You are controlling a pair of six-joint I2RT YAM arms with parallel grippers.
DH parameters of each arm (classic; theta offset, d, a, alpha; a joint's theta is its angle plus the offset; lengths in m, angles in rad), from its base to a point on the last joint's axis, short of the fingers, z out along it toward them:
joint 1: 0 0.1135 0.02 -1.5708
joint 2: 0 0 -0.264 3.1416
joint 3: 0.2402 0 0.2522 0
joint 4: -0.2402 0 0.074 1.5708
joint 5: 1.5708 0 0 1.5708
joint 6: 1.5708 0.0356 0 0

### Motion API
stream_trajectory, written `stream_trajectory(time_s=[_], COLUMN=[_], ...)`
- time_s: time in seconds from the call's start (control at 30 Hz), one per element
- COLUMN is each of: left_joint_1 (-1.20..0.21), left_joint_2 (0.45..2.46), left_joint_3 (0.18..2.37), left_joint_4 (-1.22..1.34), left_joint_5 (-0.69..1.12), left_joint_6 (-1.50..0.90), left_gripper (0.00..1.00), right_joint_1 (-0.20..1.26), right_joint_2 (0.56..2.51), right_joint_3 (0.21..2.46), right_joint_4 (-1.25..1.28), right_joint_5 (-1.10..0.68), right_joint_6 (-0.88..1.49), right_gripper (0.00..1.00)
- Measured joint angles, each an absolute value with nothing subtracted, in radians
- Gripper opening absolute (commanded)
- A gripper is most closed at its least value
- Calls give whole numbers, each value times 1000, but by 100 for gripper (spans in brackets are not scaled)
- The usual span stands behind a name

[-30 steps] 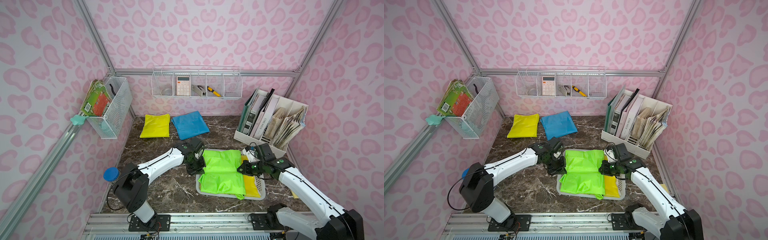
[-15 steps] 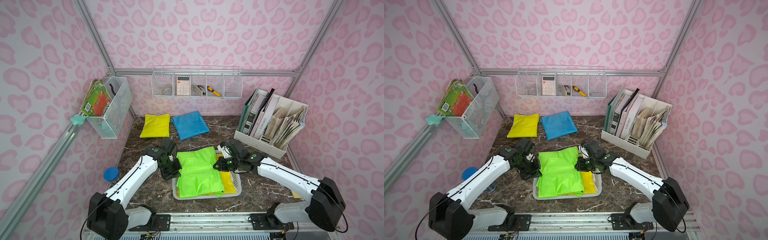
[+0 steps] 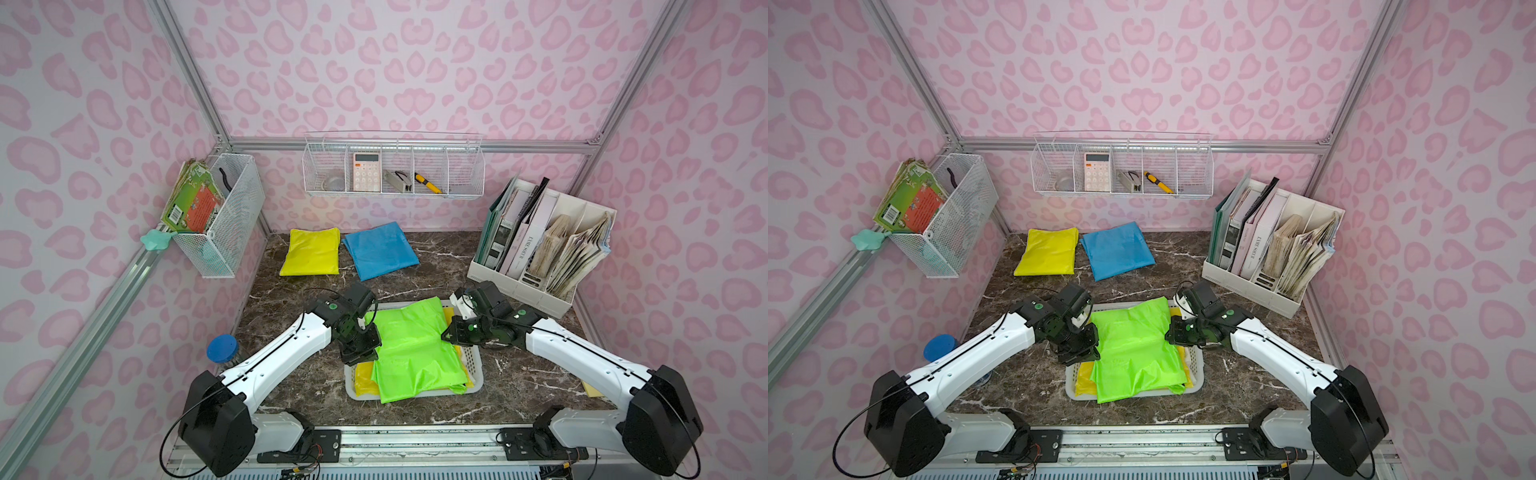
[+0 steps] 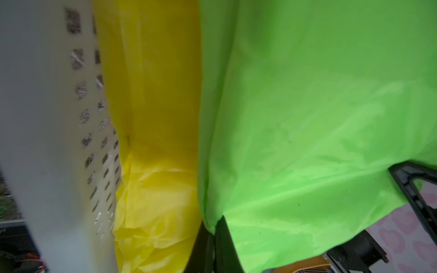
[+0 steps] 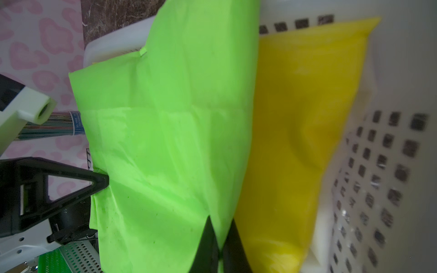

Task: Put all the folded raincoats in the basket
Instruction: Place the raincoat in the basket.

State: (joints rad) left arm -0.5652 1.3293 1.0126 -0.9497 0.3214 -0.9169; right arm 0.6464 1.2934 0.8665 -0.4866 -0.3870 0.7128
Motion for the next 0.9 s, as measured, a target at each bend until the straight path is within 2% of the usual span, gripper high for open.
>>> stream_trajectory(time_s=[0.2,0.23,0.33,0.37,0.43,0.5,0.57,0.67,0.77,0.9], left_joint_1=[-566,-566,-566,-564,-563,-563,-563,-563,-566,-601], left_joint_2=[1402,1403,1402,1399,1385,1366,1343,1303,1249,1212], left_joint_3=[991,991,1002,1005,1012,1036,1070,1118,1124,1057], left_joint_4=[-910,-908,-921,-940,-985,-1018,-1051,-1085,-1072,-970], left_joint_5=[302,297,259,236,201,167,146,140,207,373], left_joint_6=[-916,-916,-913,-913,-916,-913,-912,-908,-883,-873], left_gripper=[2,6,29,34,40,42,39,15,1,0], right_joint_1=[646,646,644,640,629,626,626,625,641,717], right_joint_2=[1285,1285,1278,1276,1278,1278,1269,1252,1230,1180], right_joint_3=[805,804,800,800,807,843,891,952,956,871], right_joint_4=[-439,-433,-424,-431,-447,-479,-500,-527,-533,-505], right_joint_5=[-404,-405,-396,-379,-364,-348,-334,-326,-342,-410], right_joint_6=[719,725,728,728,721,704,680,650,646,683], right_gripper=[6,10,39,46,54,57,57,46,34,23])
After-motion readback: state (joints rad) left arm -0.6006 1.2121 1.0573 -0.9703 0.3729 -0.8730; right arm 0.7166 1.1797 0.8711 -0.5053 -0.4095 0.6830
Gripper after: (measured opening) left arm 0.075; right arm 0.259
